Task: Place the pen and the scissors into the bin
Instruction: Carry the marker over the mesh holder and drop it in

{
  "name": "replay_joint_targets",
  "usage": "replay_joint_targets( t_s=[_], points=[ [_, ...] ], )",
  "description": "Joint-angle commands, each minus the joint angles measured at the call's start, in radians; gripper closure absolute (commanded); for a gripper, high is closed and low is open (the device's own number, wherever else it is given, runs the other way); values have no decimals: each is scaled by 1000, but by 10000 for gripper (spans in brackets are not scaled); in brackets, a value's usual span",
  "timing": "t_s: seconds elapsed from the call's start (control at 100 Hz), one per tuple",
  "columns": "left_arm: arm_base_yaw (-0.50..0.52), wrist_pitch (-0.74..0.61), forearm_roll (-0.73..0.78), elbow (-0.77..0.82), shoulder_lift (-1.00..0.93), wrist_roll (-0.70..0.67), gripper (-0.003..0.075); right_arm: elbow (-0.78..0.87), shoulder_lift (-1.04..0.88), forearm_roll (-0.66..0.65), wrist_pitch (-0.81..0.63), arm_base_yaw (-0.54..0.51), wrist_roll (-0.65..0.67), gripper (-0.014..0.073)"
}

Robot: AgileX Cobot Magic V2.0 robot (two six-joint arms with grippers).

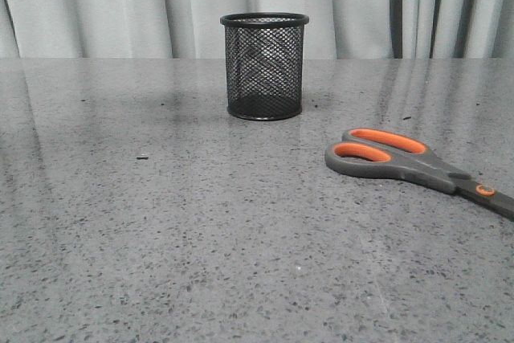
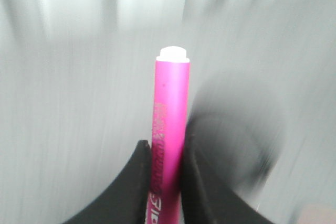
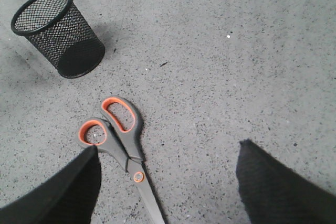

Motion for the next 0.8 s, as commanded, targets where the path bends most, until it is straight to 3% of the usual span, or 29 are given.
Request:
replay_joint_targets(
  t_s=[0.0, 0.33, 0.79],
  points=[
    [-49, -264, -188, -28, -80, 119, 739, -35, 12, 6, -92, -3, -9, 106],
    [-249, -480, -226, -30, 73, 162, 739, -33, 14, 6, -134, -3, -9, 106],
    [-272, -567, -245, -61, 279, 158, 739, 31, 14, 6, -136, -3, -9, 106]
  ],
)
